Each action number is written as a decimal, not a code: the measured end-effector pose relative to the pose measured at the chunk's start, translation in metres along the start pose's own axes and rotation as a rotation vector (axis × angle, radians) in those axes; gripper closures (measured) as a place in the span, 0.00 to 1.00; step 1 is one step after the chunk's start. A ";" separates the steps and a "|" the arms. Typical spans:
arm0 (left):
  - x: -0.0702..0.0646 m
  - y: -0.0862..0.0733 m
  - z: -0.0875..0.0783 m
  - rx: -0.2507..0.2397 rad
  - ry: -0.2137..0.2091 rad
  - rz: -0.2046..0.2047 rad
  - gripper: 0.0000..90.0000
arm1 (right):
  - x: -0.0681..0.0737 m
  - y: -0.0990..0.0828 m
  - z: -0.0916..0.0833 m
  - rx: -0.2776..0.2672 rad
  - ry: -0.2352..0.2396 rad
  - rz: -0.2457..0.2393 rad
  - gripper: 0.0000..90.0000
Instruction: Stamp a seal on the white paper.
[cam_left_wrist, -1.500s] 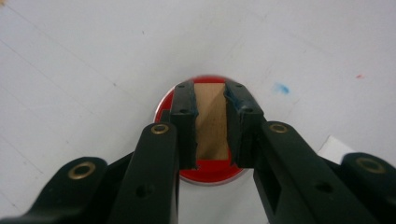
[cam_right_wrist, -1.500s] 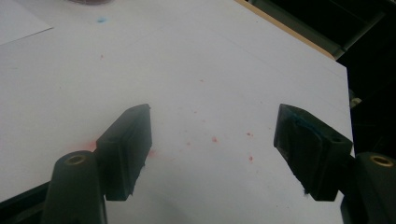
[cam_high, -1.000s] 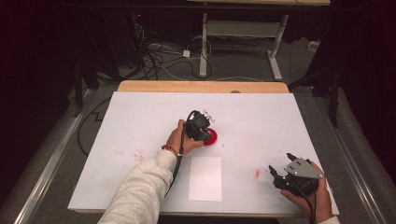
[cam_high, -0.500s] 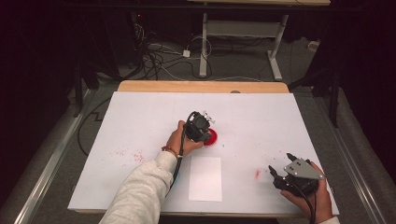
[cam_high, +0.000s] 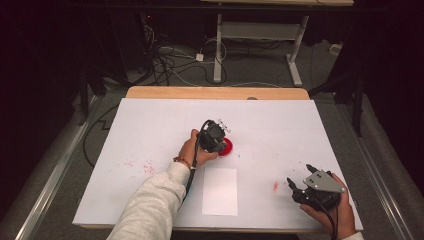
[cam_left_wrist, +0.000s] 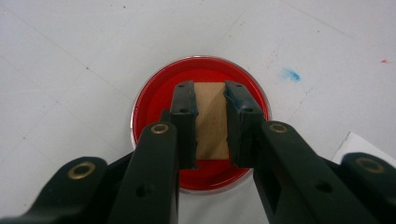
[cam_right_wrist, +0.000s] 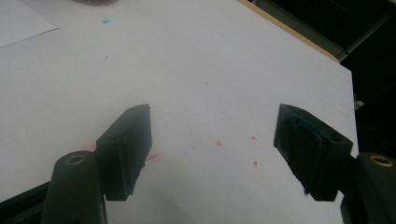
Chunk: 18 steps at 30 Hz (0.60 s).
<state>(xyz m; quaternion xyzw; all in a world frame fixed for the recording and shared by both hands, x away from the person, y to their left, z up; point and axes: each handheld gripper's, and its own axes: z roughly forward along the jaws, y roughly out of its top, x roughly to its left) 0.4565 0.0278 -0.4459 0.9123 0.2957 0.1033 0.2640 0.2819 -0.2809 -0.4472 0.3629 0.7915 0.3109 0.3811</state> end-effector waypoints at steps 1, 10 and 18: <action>-0.001 0.000 0.000 0.000 0.004 0.000 0.82 | 0.000 0.000 0.000 0.002 0.000 -0.001 0.31; -0.007 0.004 -0.001 0.034 0.048 0.053 0.82 | 0.001 0.000 -0.001 0.001 -0.001 0.001 0.31; -0.002 0.005 -0.036 -0.098 0.053 0.041 0.82 | -0.001 -0.001 -0.001 -0.002 -0.004 -0.002 0.31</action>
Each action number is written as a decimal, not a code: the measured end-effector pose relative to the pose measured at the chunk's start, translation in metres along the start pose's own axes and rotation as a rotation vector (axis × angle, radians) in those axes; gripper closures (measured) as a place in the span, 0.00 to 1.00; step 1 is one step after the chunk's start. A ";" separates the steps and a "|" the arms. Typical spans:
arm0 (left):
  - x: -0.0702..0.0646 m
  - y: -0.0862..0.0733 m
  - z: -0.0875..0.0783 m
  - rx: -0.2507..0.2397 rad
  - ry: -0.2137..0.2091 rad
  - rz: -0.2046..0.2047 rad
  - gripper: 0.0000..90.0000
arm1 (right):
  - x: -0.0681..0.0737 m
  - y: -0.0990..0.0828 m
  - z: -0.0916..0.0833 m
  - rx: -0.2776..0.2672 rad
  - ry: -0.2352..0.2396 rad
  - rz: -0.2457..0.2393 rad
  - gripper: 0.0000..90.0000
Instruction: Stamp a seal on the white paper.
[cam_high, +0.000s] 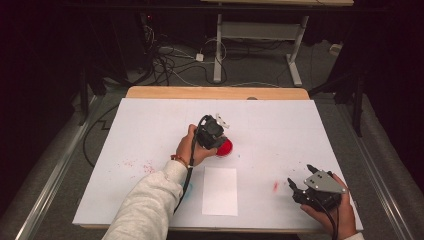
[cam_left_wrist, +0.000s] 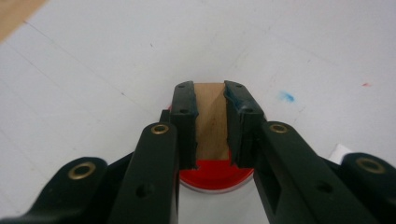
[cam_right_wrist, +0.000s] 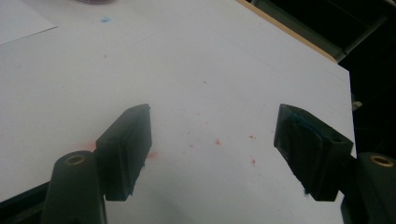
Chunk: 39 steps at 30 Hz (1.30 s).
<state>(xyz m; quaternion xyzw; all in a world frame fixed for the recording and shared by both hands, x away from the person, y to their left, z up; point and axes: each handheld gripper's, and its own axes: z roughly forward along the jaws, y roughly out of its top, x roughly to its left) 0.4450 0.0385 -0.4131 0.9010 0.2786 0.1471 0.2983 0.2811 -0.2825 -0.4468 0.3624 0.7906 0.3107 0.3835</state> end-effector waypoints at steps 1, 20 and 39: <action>0.000 0.000 -0.004 -0.006 -0.002 0.003 0.82 | 0.000 0.000 0.000 0.001 -0.003 0.005 0.31; -0.018 -0.020 -0.035 -0.054 -0.063 0.064 0.82 | 0.001 0.001 -0.001 -0.014 -0.002 0.007 0.31; -0.056 -0.056 -0.044 -0.035 -0.140 0.178 0.82 | 0.003 0.002 -0.002 -0.026 -0.001 -0.003 0.31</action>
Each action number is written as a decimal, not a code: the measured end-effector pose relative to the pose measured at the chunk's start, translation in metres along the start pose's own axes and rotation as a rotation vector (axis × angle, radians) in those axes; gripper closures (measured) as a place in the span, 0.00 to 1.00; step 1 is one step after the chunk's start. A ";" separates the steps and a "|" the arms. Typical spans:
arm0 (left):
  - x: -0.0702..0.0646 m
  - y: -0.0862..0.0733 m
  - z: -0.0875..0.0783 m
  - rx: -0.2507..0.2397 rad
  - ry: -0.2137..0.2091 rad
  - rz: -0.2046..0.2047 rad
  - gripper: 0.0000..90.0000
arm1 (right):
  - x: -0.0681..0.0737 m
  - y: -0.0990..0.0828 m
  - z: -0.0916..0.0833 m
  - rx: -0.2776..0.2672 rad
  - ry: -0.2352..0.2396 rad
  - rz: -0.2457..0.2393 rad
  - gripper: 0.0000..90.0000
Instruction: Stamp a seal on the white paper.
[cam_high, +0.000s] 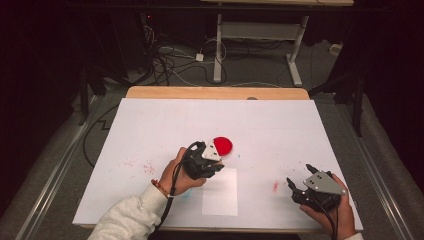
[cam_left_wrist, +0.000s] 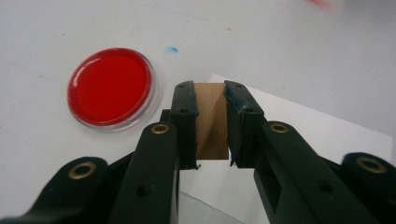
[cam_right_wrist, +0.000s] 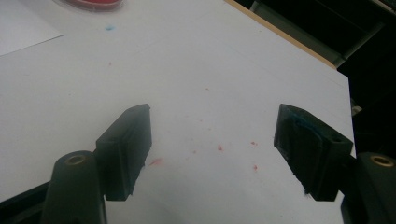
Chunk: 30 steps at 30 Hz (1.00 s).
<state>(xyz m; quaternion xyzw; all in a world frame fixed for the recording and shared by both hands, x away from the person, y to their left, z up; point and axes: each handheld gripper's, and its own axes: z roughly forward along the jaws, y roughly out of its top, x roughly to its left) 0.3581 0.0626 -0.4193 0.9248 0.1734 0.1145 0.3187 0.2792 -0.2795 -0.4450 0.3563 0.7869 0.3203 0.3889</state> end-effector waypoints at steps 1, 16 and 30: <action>-0.001 -0.001 0.000 0.001 -0.008 0.001 0.82 | 0.000 0.000 0.000 0.001 0.000 0.005 0.31; -0.022 -0.014 0.013 0.069 -0.085 0.044 0.82 | -0.001 -0.001 -0.001 0.000 -0.011 0.016 0.31; -0.026 -0.019 0.030 0.128 -0.143 0.049 0.82 | 0.000 -0.001 0.000 0.008 -0.006 0.011 0.31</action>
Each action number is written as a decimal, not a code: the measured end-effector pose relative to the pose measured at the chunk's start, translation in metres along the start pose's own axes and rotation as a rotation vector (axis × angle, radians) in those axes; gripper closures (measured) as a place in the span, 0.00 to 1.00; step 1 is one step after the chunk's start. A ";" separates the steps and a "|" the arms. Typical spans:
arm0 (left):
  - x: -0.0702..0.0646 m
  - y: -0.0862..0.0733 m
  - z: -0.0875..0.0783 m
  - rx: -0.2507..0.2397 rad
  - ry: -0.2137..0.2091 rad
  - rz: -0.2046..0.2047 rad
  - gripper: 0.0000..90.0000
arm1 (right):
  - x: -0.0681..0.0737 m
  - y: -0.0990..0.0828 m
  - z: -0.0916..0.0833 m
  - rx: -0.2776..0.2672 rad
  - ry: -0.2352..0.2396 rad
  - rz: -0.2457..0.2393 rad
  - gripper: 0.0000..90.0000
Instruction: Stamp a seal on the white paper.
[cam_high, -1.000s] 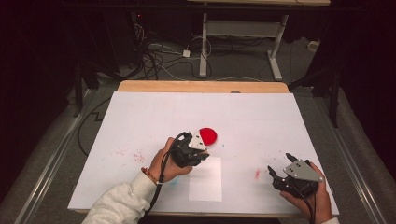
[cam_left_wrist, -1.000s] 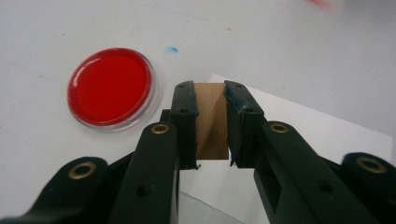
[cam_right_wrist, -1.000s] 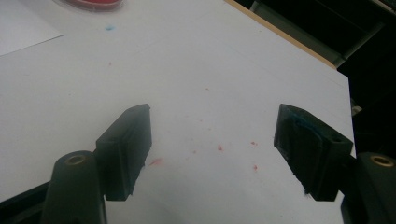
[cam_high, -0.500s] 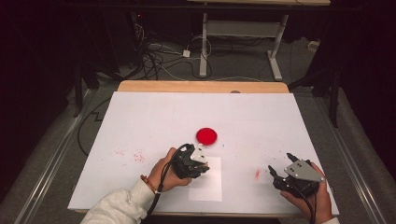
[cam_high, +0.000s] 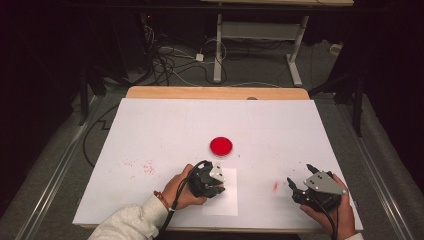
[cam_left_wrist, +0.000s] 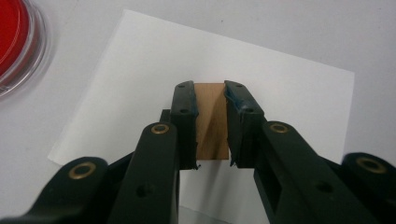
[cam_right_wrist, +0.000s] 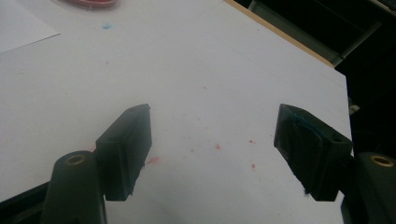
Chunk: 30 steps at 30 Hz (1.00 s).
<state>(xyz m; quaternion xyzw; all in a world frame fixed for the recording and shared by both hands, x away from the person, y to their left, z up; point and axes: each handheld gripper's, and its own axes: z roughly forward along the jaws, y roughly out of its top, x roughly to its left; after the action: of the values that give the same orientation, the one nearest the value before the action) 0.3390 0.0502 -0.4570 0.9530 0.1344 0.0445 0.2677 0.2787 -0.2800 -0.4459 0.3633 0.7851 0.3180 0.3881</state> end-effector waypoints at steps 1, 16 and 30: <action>0.001 0.000 0.000 -0.001 -0.004 -0.003 0.82 | 0.000 0.000 0.000 0.000 0.001 0.000 0.31; 0.001 -0.005 0.002 -0.028 -0.010 -0.031 0.82 | 0.001 0.001 0.000 -0.004 0.000 -0.004 0.31; 0.002 -0.006 0.002 -0.030 -0.015 -0.023 0.82 | 0.001 0.001 0.000 -0.002 0.000 -0.008 0.31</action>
<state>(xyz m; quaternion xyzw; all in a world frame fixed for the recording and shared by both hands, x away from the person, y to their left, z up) 0.3403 0.0548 -0.4621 0.9476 0.1428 0.0361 0.2835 0.2780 -0.2788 -0.4458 0.3599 0.7861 0.3173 0.3897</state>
